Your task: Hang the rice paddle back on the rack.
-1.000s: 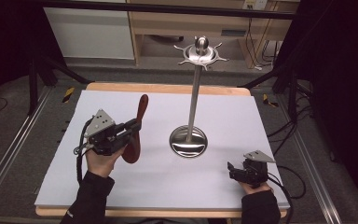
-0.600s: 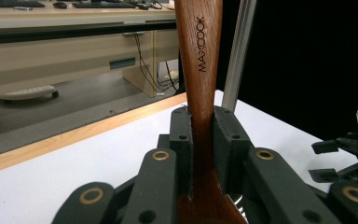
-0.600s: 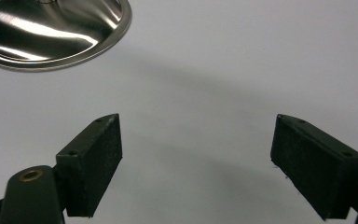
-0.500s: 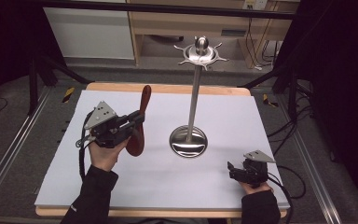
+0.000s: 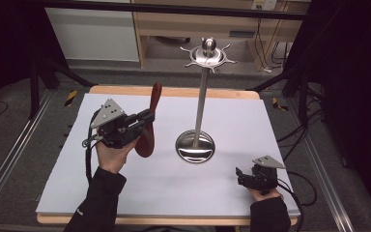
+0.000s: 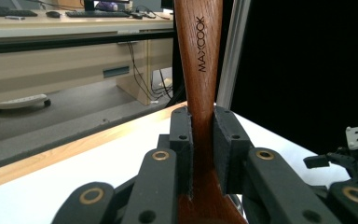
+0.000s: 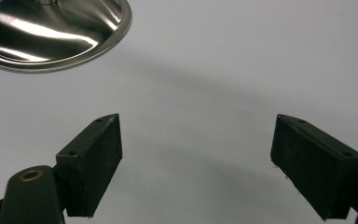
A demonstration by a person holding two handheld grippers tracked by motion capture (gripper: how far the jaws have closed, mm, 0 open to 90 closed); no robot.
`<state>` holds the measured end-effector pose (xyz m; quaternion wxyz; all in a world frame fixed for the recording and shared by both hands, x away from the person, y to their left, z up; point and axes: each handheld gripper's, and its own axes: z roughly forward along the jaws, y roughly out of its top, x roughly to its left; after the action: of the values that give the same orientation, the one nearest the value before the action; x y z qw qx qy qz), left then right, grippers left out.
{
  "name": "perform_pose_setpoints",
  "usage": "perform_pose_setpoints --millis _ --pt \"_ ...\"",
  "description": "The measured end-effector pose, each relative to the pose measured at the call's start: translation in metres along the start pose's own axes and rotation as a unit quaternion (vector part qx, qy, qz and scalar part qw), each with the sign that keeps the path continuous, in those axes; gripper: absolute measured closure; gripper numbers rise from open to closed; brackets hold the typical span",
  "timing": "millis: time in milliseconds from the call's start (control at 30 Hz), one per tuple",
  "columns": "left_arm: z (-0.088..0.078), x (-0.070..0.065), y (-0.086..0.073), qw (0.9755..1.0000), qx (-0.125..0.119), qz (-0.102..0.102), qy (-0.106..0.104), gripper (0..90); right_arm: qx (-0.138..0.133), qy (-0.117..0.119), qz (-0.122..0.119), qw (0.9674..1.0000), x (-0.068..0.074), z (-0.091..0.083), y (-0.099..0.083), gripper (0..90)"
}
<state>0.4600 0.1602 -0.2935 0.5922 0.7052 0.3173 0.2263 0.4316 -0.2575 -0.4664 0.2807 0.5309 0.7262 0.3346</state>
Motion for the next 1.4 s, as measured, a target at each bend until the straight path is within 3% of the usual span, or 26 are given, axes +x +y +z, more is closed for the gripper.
perform_pose_setpoints --millis 200,800,933,1400 --pt "0.000 -0.003 0.008 0.9999 -0.011 0.005 -0.004 78.1 0.000 -0.001 0.000 1.0000 0.000 0.000 0.000 16.7" --pt "0.008 -0.015 0.029 0.9997 -0.010 0.020 -0.013 78.1 0.000 0.001 0.001 1.0000 0.000 0.001 0.000 16.7" --pt "0.010 -0.019 0.034 0.9996 -0.012 0.013 -0.022 78.1 -0.001 0.001 0.003 1.0000 0.000 0.000 0.000 16.7" --pt "0.010 -0.021 0.046 0.9992 -0.023 0.026 -0.019 78.1 -0.002 0.001 0.001 1.0000 -0.001 0.000 0.000 16.7"
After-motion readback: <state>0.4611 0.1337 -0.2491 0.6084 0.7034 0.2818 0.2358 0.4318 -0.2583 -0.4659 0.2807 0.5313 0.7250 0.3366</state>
